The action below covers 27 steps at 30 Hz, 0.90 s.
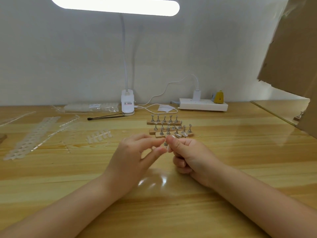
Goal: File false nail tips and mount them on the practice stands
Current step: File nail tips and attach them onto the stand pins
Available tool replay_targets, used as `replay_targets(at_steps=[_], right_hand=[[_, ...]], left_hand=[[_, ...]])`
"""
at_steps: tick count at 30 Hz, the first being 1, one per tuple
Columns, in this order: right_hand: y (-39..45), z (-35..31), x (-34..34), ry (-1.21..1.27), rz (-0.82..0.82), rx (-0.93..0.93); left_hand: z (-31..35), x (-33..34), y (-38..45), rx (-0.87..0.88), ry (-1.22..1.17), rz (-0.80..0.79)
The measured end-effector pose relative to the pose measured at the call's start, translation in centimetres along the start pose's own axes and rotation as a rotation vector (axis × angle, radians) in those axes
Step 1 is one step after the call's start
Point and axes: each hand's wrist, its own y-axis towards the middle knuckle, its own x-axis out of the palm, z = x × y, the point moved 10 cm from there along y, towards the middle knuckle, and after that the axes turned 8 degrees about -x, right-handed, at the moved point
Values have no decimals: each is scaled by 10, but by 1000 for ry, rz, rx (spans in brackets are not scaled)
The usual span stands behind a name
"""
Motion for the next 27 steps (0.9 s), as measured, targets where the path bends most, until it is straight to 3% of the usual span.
replay_targets(at_steps=[4, 8, 12, 14, 18, 22, 27], right_hand=[[-2, -3, 4, -32, -25, -20], [-3, -4, 6, -53, -17, -27], [-5, -3, -9, -70, 146, 0], [-6, -8, -23, -115, 253, -29], [-8, -29, -39, -524, 323, -204], [-7, -37, -33, -869, 298, -348], [-5, -39, -26, -1148, 277, -392]], left_hand=[[2, 3, -3, -44, -155, 6], [-3, 5, -3, -75, -159, 2], [-5, 5, -4, -94, -110, 10], [-7, 1, -4, -75, 54, 48], [-28, 0, 1, -177, 317, 43], [-50, 19, 1, -279, 325, -108], [-50, 32, 2, -242, 334, -181]])
